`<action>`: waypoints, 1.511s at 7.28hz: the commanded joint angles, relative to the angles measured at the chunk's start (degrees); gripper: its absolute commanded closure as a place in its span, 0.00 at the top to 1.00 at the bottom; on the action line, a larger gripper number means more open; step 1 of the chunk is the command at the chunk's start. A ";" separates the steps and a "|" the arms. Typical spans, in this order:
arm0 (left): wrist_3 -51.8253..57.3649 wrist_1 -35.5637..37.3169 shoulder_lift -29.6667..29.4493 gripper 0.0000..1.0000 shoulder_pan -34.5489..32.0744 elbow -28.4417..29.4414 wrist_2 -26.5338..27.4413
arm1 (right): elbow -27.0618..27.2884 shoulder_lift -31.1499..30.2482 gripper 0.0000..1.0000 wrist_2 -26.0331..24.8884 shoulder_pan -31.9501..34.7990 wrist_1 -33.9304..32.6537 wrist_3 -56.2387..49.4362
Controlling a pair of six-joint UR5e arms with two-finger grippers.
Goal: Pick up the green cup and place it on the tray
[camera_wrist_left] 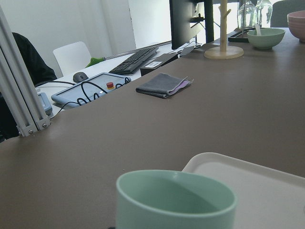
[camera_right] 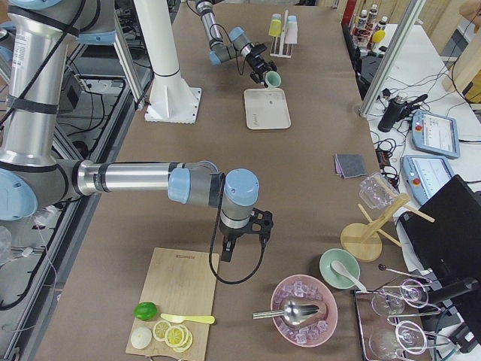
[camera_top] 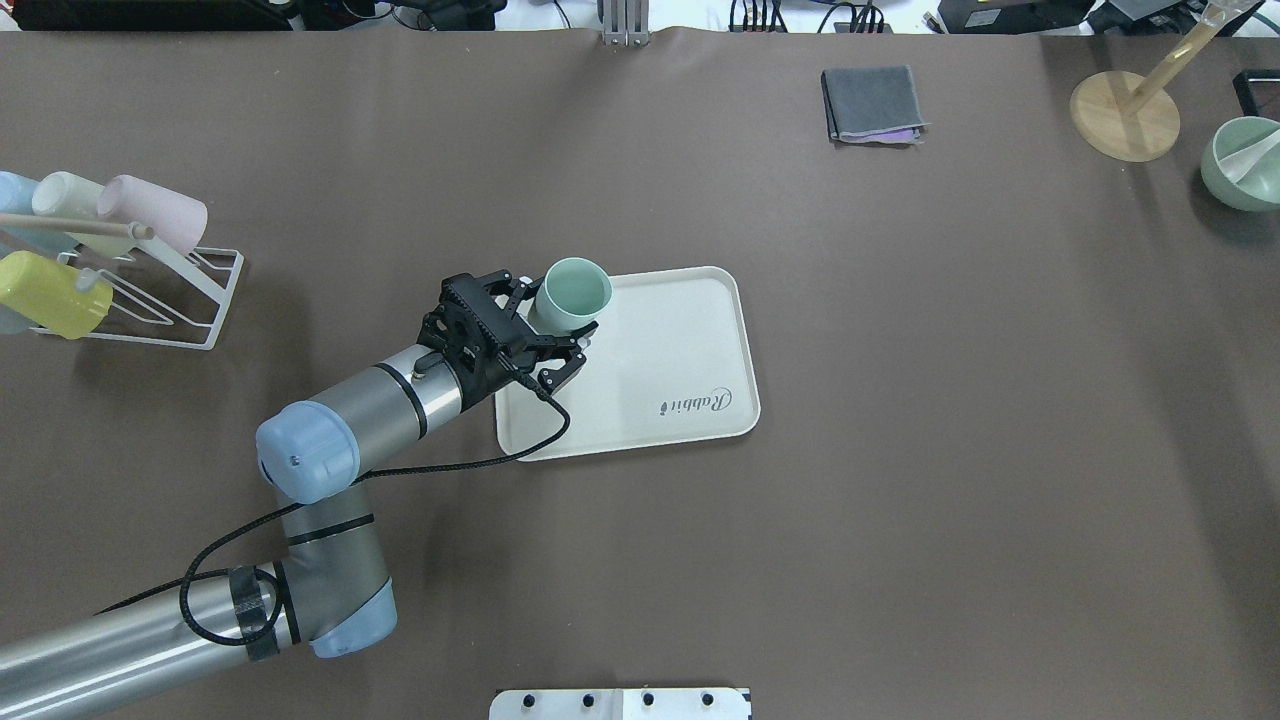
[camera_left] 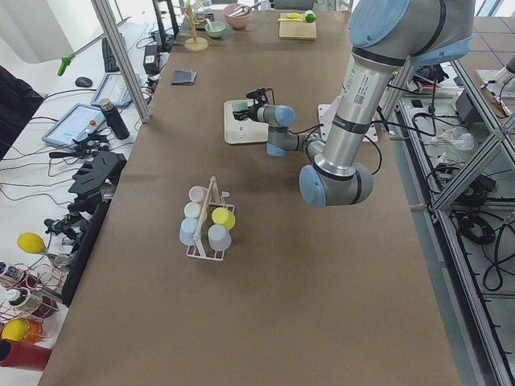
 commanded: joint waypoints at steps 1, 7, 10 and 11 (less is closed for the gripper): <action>-2.17 -1.56 -3.38 0.00 -0.06 2.07 -2.45 | 0.00 -0.01 1.00 0.00 0.00 0.01 -0.03; -6.23 -9.34 -11.93 0.00 0.21 14.54 -6.17 | -0.09 -0.18 1.00 -0.09 0.00 -0.08 0.05; -5.79 -13.16 -11.84 0.00 0.12 18.06 -5.90 | -0.09 -0.53 1.00 -0.09 0.09 0.01 -0.03; -5.09 -12.90 -11.75 0.00 0.12 18.25 -6.25 | -0.09 -0.54 1.00 -0.09 0.09 0.01 0.05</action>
